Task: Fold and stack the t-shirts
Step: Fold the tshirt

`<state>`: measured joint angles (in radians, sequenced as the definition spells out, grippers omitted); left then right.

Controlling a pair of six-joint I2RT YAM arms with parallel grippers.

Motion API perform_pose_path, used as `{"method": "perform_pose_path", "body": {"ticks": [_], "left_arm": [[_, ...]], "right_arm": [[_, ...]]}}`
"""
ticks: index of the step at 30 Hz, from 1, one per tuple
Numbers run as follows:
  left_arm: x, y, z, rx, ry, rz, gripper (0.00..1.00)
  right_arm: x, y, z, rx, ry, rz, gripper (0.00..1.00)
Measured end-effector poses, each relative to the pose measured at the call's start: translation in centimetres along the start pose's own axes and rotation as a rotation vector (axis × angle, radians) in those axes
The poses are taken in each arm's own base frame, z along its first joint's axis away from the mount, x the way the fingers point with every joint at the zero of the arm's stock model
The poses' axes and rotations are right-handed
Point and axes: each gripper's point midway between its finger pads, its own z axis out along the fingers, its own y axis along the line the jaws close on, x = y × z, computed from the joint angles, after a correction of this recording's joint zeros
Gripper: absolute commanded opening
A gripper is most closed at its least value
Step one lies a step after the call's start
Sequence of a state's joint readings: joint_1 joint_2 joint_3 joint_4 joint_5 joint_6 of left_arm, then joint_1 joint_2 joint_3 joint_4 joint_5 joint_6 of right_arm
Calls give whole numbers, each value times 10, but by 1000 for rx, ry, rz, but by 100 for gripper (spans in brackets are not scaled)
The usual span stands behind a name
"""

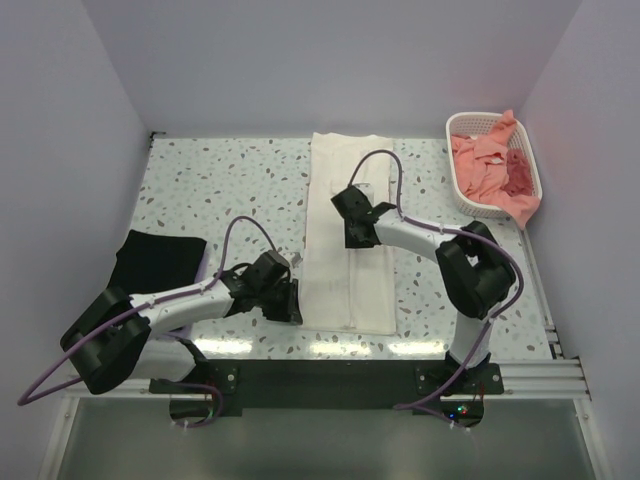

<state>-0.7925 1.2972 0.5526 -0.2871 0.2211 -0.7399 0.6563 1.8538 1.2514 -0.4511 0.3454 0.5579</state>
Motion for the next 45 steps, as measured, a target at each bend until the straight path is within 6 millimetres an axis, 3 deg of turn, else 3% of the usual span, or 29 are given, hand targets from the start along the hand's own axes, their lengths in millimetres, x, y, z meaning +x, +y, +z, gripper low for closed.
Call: {"method": "perform_pose_path", "body": {"ticks": [5, 7, 14, 24, 38, 43, 45], "left_arm": [[0, 0, 0, 0, 0, 0, 26], [0, 0, 0, 0, 0, 0, 26], [0, 0, 0, -1, 0, 0, 25], [0, 0, 0, -1, 0, 0, 25], [0, 0, 0, -1, 0, 0, 25], [0, 0, -1, 2, -3, 0, 25], [-1, -1, -3, 5, -7, 2, 26]], "right_arm": [[5, -4, 6, 29, 15, -15, 25], [6, -3, 9, 35, 16, -22, 18], [9, 1, 8, 34, 16, -43, 6], [13, 9, 5, 15, 19, -67, 0], [20, 18, 0, -10, 33, -87, 2], [22, 20, -1, -23, 45, -88, 12], [24, 22, -2, -33, 60, -93, 21]]}}
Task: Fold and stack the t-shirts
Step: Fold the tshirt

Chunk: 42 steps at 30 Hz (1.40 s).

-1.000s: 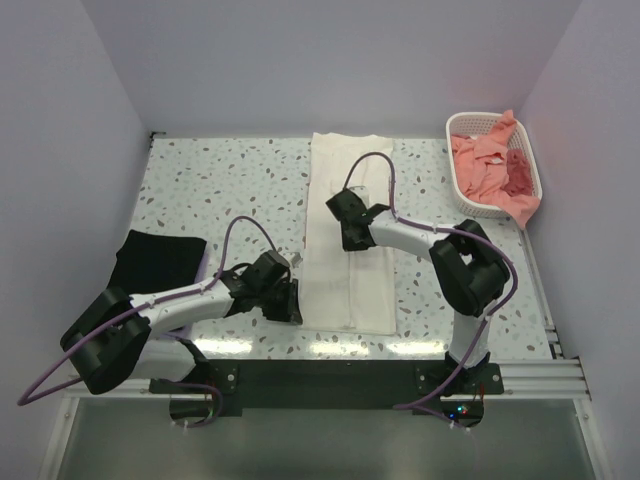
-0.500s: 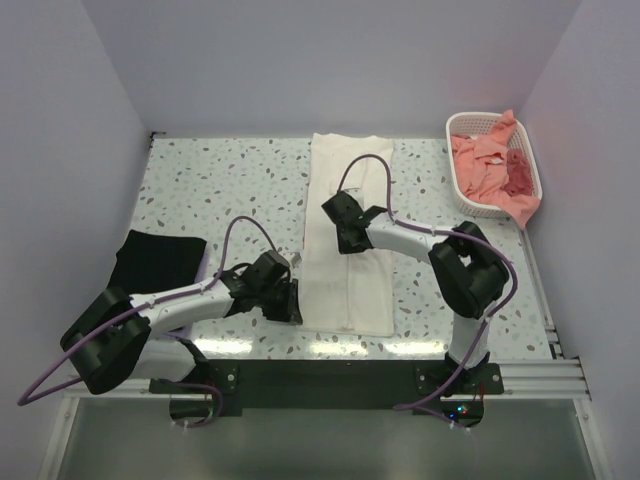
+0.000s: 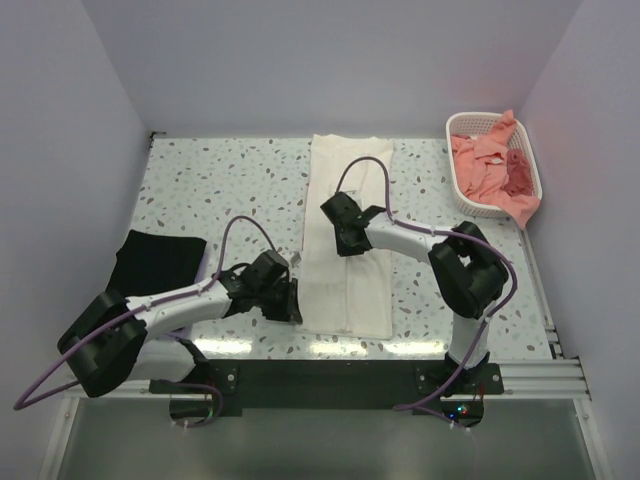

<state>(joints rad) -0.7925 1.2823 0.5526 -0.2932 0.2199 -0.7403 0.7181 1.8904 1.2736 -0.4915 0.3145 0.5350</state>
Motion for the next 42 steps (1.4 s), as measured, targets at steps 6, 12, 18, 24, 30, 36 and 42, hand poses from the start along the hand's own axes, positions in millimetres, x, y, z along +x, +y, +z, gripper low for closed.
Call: {"method": "perform_pose_path", "body": {"ticks": [6, 12, 18, 24, 30, 36, 42], "left_arm": [[-2, -1, -5, 3, -15, 3, 29], [-4, -2, -9, 5, -29, 6, 30], [-6, -4, -10, 8, -34, 7, 30], [-9, -7, -11, 13, -40, 10, 31], [-9, -7, -11, 11, -41, 11, 34], [-9, -5, -11, 3, -44, 15, 46], [-10, -5, -11, 6, -46, 21, 48]], "right_arm": [[-9, 3, -22, -66, 5, 12, 40], [-61, -22, -90, -185, -146, 144, 22], [-53, -37, -104, -201, -167, 184, 18], [14, -24, -76, -189, -12, 119, 25], [64, -25, -76, -204, 62, 94, 27], [92, -43, -105, -256, 42, 163, 32], [140, -63, -121, -277, 93, 258, 47]]}}
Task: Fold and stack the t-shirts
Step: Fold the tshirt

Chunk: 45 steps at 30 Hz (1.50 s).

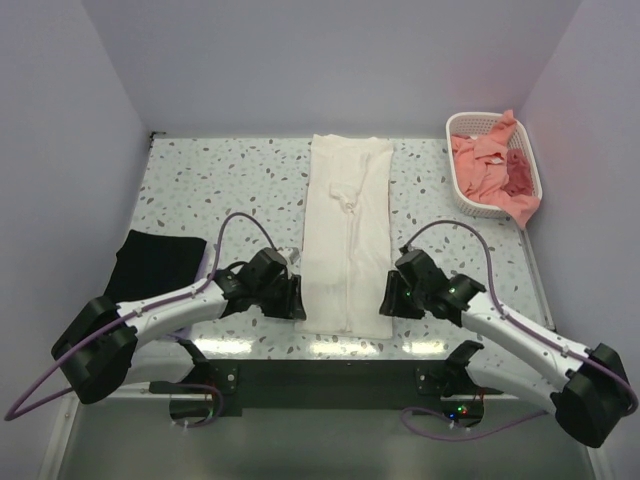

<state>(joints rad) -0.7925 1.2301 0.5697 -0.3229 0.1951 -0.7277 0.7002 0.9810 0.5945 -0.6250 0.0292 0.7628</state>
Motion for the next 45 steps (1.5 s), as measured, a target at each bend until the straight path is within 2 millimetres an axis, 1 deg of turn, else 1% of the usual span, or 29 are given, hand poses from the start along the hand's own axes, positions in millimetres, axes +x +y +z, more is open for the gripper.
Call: {"method": "perform_pose_path", "body": {"ticks": [3, 4, 7, 9, 14, 16, 24, 27, 33, 36, 37, 39, 45], "left_arm": [[1, 0, 1, 7, -1, 0, 49], [2, 1, 2, 7, 2, 0, 49], [8, 5, 4, 5, 14, -3, 47], [14, 9, 6, -1, 23, -6, 45], [21, 15, 9, -5, 35, -14, 42], [22, 15, 10, 1, 35, -18, 41], [21, 10, 13, 37, 18, -37, 40], [21, 9, 14, 47, 13, -45, 37], [25, 11, 15, 43, 18, -67, 14], [26, 12, 15, 39, 22, -72, 4], [26, 12, 15, 39, 23, -72, 0], [27, 13, 15, 34, 25, -71, 0], [25, 11, 11, 23, 37, -74, 0]], "right_arm": [[19, -15, -4, 18, 26, 45, 57], [25, -19, -5, 19, 30, 62, 57], [37, -26, -6, 12, 43, 102, 57], [45, -30, -3, 14, 56, 129, 56], [64, -36, 10, 14, 109, 195, 48], [65, -34, 11, 4, 109, 215, 43], [62, -29, 15, -21, 91, 262, 37], [62, -28, 16, -28, 87, 273, 35], [62, -25, 17, -49, 88, 283, 27], [63, -23, 17, -59, 96, 284, 16], [63, -22, 17, -65, 100, 284, 8], [64, -20, 17, -71, 107, 280, 1], [64, -16, 14, -84, 118, 266, 0]]}}
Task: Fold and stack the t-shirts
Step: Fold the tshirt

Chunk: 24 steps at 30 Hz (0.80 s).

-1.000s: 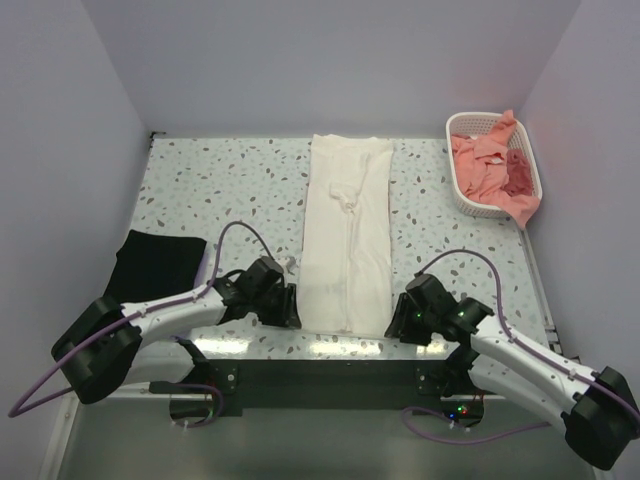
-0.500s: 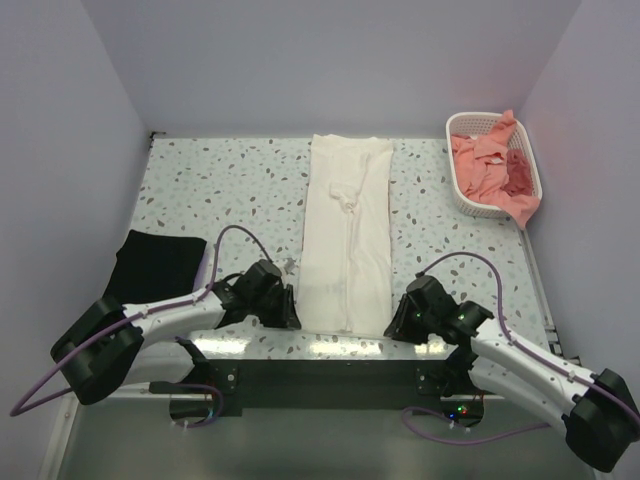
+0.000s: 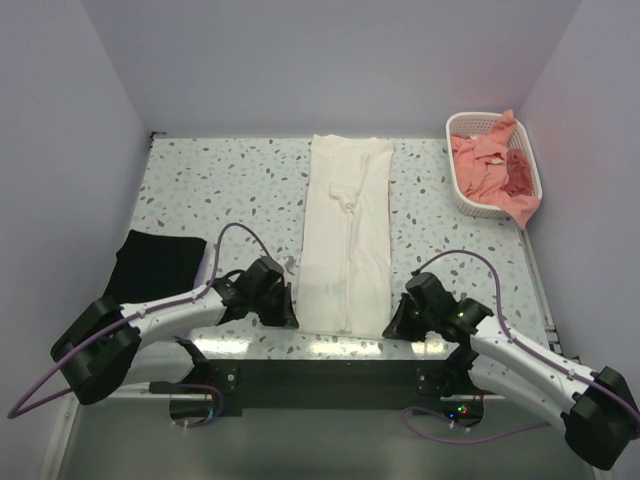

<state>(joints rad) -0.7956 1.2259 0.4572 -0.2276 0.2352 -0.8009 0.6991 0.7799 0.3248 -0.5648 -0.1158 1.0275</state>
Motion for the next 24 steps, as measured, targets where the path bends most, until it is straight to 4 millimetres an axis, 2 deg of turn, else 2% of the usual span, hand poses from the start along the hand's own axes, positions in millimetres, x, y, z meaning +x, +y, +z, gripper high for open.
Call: {"method": "perform_pose_path", "body": {"ticks": [3, 6, 9, 12, 14, 18, 20, 24], "left_arm": [[-8, -8, -6, -1, -6, 4, 0], [-28, -25, -15, 13, -41, 26, 0], [-55, -42, -19, 29, -81, 44, 0], [-85, -51, -14, 27, -106, 39, 0], [-105, -53, -9, 19, -117, 26, 0], [-153, -57, -2, 21, -170, -23, 0], [-178, -58, 0, 33, -207, -60, 0], [-216, -57, 5, 47, -265, -125, 0]], "right_arm": [[-6, 13, -8, -28, -11, -18, 0], [-21, 34, -20, -62, -48, -52, 0], [-48, 60, -32, -69, -97, -86, 0], [-91, 87, -37, -77, -155, -84, 0], [-127, 99, -35, -84, -203, -64, 0], [-181, 112, -24, -63, -256, -44, 0], [-199, 118, -14, -68, -261, -40, 0], [-232, 116, 17, -54, -250, -2, 0]]}}
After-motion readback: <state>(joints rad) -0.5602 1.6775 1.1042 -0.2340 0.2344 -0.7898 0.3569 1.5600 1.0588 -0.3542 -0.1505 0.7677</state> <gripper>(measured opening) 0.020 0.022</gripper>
